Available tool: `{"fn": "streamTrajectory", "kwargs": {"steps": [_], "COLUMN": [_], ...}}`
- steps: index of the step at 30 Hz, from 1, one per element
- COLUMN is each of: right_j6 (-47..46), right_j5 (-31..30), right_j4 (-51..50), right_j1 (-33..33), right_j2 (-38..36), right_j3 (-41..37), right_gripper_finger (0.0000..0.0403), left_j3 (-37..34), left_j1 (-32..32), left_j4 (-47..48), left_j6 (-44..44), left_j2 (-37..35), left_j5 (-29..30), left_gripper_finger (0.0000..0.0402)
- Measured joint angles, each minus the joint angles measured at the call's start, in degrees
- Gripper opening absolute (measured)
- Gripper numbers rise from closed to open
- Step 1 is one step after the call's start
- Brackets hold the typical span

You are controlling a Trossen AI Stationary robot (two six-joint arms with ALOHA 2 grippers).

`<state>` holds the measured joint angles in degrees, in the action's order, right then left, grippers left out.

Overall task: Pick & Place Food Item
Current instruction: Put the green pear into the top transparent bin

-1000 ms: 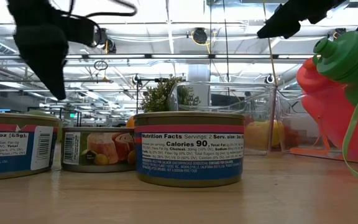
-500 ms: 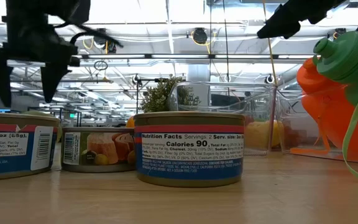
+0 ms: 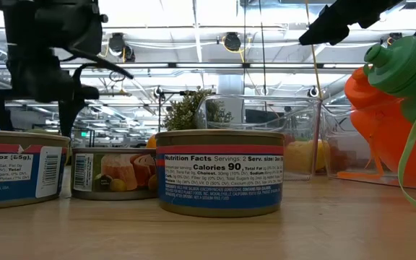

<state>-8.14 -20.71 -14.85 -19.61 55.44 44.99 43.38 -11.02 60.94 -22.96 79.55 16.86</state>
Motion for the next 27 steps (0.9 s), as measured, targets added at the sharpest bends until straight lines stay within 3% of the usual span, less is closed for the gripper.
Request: {"fn": "streamTrajectory", "kwargs": {"steps": [7, 10, 17, 23, 27], "right_j6": [0.02, 0.02, 0.02, 0.02, -0.23], "right_j5": [0.00, 0.00, 0.00, 0.00, -0.08], "right_j4": [0.00, 0.01, -0.01, -0.02, 0.03], "right_j1": [0.01, 0.01, 0.01, 0.01, 0.01], "right_j2": [0.00, 0.00, 0.00, 0.00, 0.00], "right_j3": [0.00, 0.00, 0.00, 0.00, 0.00], "right_gripper_finger": [0.0206, 0.0206, 0.0206, 0.0206, 0.0206], "left_j3": [-2.80, -2.90, -2.95, -2.98, -2.95], "left_j1": [1.88, 3.13, 5.07, 8.43, 10.94], "left_j4": [-10.47, -11.64, -14.88, -23.85, -25.48], "left_j6": [2.32, 8.12, 10.27, 21.47, 31.83], "left_j2": [-0.14, -0.15, -0.08, 0.00, 0.00], "left_j5": [1.16, 0.91, 1.24, -0.88, -1.03], "left_gripper_finger": [0.0349, 0.0349, 0.0323, 0.0323, 0.0294]}}
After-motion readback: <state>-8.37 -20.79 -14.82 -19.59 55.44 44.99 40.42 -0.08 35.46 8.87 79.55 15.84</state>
